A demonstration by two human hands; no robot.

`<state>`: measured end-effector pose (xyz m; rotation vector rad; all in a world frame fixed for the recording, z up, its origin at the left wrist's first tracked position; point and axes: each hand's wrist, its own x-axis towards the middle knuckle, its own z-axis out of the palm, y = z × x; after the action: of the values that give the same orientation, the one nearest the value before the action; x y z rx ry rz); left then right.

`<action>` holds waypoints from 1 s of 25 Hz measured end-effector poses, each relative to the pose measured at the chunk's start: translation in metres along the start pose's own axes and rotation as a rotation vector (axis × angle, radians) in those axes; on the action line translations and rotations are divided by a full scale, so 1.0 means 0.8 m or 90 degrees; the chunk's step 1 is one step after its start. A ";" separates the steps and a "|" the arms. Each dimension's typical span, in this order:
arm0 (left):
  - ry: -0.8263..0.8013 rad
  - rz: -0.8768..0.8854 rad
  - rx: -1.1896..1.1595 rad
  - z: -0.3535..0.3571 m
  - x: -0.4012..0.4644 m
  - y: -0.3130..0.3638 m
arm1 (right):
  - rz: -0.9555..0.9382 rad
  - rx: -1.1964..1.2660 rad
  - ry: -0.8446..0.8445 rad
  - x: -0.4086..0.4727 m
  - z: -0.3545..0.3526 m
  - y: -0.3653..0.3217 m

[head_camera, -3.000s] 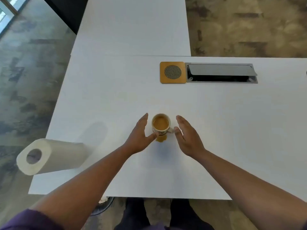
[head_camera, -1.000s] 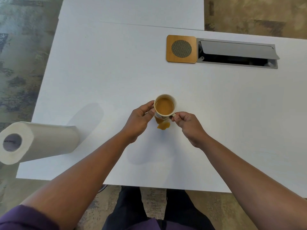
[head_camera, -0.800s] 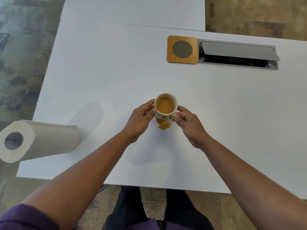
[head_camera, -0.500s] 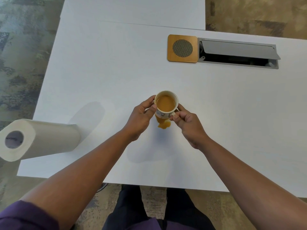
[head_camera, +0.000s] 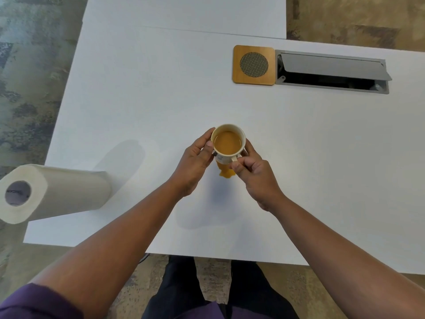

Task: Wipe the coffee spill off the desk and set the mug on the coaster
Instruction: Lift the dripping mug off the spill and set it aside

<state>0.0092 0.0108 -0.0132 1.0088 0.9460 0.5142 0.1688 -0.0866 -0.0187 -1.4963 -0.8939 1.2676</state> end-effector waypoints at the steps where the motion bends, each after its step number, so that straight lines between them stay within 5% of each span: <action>1: 0.011 0.005 0.001 0.000 -0.001 -0.001 | 0.004 -0.003 0.001 0.000 0.000 0.000; 12: 0.053 0.029 -0.025 -0.013 -0.008 0.013 | 0.001 -0.023 0.006 0.008 0.018 0.000; 25: 0.183 0.068 -0.076 -0.132 0.034 0.060 | -0.017 -0.079 -0.009 0.123 0.149 -0.015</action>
<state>-0.0647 0.1043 -0.0039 0.8953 1.1051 0.8108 0.0716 0.0330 -0.0369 -1.5685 -1.0152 1.2240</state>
